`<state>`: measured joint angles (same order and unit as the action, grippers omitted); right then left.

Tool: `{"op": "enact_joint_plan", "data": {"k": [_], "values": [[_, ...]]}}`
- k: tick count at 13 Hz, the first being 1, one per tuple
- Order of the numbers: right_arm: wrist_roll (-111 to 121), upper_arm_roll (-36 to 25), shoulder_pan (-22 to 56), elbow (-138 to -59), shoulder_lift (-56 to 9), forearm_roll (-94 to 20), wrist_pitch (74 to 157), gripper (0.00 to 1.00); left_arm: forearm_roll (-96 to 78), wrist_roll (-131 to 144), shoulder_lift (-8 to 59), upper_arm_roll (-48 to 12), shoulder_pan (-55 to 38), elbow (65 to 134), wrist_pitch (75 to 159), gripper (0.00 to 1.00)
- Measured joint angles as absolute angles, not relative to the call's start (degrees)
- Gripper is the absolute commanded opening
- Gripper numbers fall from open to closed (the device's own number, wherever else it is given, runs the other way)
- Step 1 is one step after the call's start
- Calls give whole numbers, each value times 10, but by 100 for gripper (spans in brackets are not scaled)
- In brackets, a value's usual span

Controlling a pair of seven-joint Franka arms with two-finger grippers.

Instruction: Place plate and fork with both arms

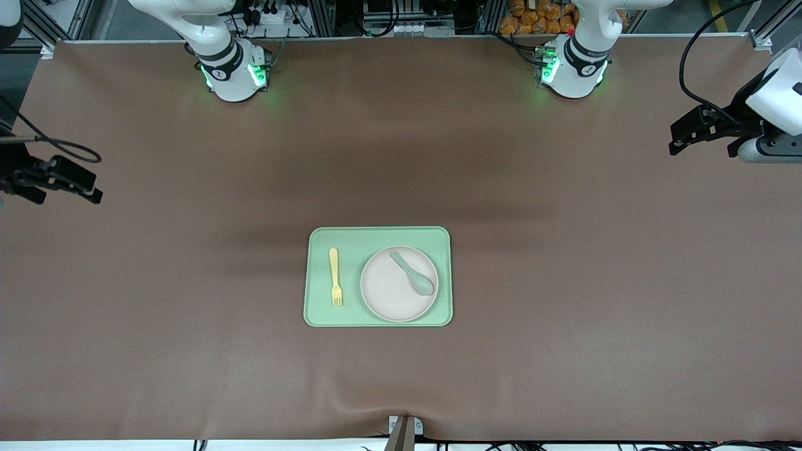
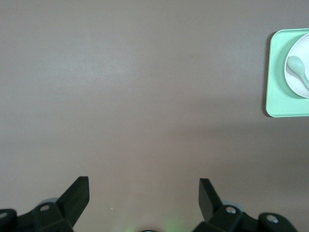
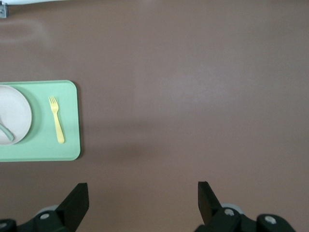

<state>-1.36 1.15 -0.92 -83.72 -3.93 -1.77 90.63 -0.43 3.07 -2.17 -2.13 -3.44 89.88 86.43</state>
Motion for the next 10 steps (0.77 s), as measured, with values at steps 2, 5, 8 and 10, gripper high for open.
{"op": "enact_joint_plan", "data": {"k": [2,5,8,10], "values": [[-14,13,-9,-894,8,-18,910,100,-4,31,-22,-21,-34,899,864,100],[-14,11,-9,-918,25,-18,920,100,-4,31,-22,-21,-34,899,864,100],[-14,10,-9,-901,2,-18,937,100,-4,31,-22,-21,-34,899,864,100],[-14,9,-9,-888,-11,-18,938,100,-4,31,-22,-21,-34,899,864,100]]}}
